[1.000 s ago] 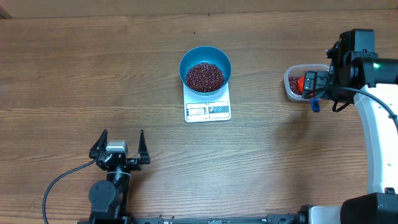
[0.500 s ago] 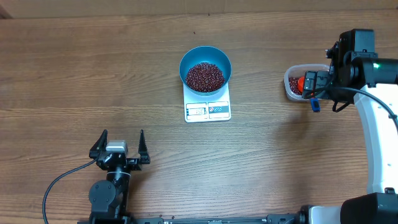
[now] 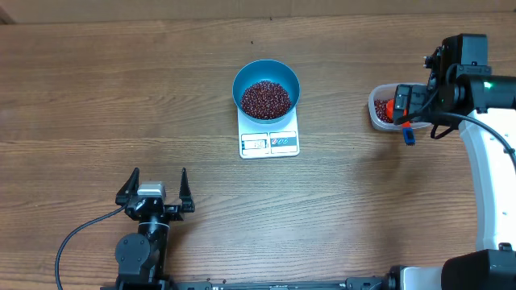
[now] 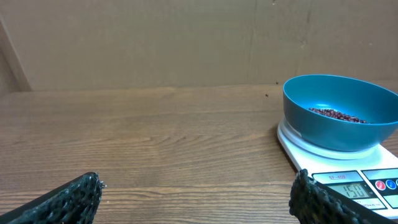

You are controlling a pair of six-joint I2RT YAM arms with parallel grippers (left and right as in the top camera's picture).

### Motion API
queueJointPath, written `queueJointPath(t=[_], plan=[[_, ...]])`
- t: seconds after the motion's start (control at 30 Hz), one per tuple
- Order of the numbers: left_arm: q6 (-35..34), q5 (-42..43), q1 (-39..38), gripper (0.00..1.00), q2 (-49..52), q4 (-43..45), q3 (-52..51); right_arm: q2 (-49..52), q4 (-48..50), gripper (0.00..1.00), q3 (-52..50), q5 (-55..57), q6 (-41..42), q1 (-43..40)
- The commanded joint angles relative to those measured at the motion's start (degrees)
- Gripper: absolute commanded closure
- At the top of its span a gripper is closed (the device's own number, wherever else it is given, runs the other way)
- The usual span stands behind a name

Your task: Scoop item into bowl and weigh 150g on scale

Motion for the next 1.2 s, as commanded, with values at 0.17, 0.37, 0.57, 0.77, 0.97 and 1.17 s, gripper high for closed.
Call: queueJointPath(t=[0.17,0.37,0.57,0.77,0.97,1.17], plan=[[0.94,0.44,0.42,0.00,-0.35,0.04,-0.20,-4.74,14.56,0.00,-0.42,-9.33,1.86,-0.42],[0.92,0.44,0.42,0.01,-0.35,0.04,-0.22,-9.68,23.82,0.00,-6.71,-9.94,8.50,-0.39],[0.94,0.44,0.42,0.00,-0.35,0.04,-0.22,-15.08,36.46,0.00,-17.38,-9.94,12.04,-0.39],[0.94,0.44,0.42,0.00,-0.35,0.04,-0.22,-20.98,46.88,0.00,-28.46,-9.97,15.26,-0.35],[0.92,0.44,0.42,0.00,-0.35,0.04,-0.22,-27.17,54.45,0.00,-38.38,-9.92,15.23,-0.31],[0.92,0.44,0.42,0.00,-0.35,0.04,-0.20,-34.27,61.83,0.00,-48.65,-9.94,15.45,-0.31]])
